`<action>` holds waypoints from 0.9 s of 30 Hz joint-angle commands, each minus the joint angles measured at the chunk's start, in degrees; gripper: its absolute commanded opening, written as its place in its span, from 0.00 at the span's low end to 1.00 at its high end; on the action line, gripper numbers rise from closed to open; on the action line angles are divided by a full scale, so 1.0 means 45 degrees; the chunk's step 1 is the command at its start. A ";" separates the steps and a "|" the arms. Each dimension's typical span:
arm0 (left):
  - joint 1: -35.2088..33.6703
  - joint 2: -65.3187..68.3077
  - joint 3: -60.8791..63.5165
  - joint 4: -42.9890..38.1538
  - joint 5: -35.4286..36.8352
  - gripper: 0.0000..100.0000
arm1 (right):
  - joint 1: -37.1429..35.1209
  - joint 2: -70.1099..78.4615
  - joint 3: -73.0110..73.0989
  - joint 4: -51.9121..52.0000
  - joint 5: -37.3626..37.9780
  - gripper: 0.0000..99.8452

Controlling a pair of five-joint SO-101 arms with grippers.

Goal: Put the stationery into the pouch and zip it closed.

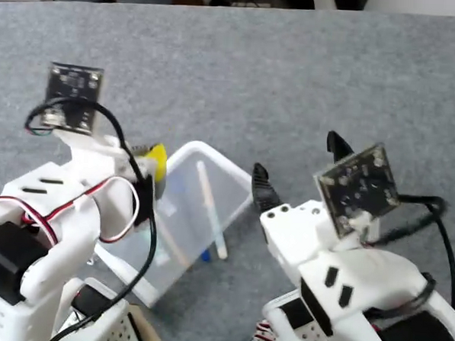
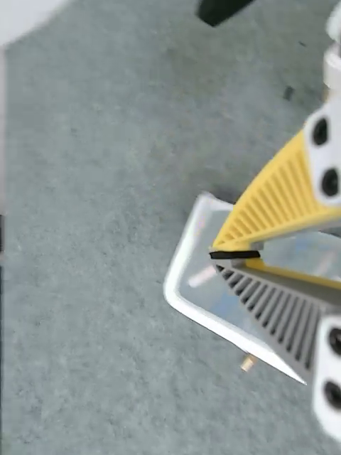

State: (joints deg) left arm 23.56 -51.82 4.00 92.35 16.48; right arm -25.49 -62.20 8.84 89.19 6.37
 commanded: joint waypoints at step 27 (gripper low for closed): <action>-0.9016 -0.0078 0.6164 0.0938 -0.0313 0.14 | -0.0645 -0.0029 0.6007 -0.2462 0.0098 0.36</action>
State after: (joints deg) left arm -12.13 -51.82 30.99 97.80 10.68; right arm -27.69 -61.76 36.09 78.90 6.37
